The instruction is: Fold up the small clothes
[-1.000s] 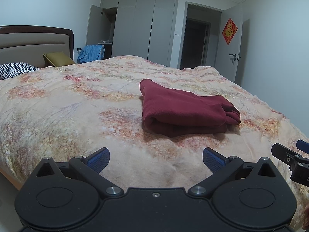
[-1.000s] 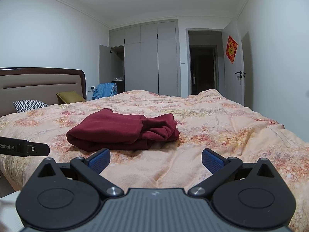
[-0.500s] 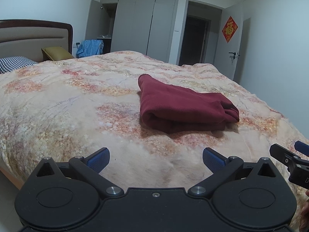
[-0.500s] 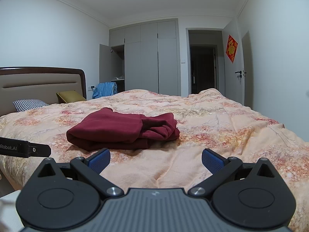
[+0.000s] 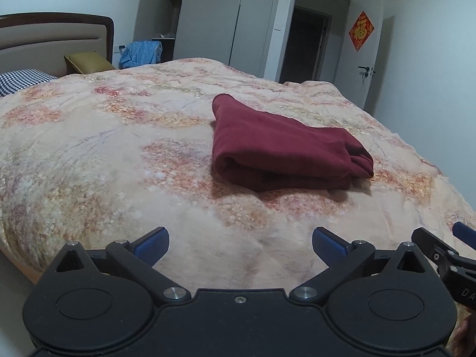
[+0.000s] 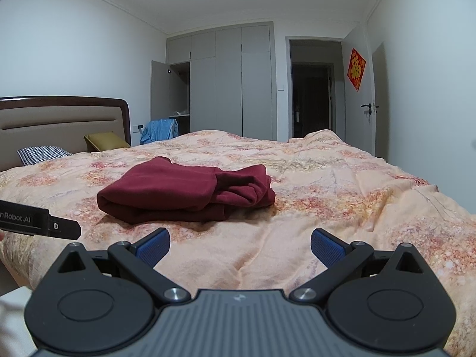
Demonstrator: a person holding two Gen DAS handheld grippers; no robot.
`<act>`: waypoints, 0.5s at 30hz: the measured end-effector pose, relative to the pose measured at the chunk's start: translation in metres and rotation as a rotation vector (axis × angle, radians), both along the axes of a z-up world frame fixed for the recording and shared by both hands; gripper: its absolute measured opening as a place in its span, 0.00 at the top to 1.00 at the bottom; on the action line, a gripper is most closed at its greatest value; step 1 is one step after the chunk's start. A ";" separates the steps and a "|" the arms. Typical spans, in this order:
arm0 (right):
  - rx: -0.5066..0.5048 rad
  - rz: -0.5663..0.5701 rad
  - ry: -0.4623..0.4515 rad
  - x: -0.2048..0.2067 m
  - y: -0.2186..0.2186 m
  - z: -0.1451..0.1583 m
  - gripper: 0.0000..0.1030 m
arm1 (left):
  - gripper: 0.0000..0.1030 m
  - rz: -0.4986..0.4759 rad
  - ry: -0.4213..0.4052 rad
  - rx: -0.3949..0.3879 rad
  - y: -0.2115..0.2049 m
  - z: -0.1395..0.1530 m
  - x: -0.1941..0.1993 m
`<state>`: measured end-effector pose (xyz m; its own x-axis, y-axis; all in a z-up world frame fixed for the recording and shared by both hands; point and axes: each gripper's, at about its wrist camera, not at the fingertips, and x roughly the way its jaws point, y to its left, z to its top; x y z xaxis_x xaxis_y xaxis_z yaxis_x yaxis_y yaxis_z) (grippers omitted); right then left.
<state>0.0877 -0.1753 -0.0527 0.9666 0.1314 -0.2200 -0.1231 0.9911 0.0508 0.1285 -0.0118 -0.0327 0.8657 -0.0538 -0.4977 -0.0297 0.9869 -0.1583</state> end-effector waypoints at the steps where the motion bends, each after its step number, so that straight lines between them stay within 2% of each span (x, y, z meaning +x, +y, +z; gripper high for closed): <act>1: -0.001 -0.001 0.003 0.001 0.000 -0.001 0.00 | 0.01 0.000 0.005 0.002 -0.001 -0.001 0.001; 15: 0.006 -0.009 0.049 0.014 -0.003 -0.008 0.00 | 0.01 -0.002 0.043 0.020 -0.004 -0.005 0.017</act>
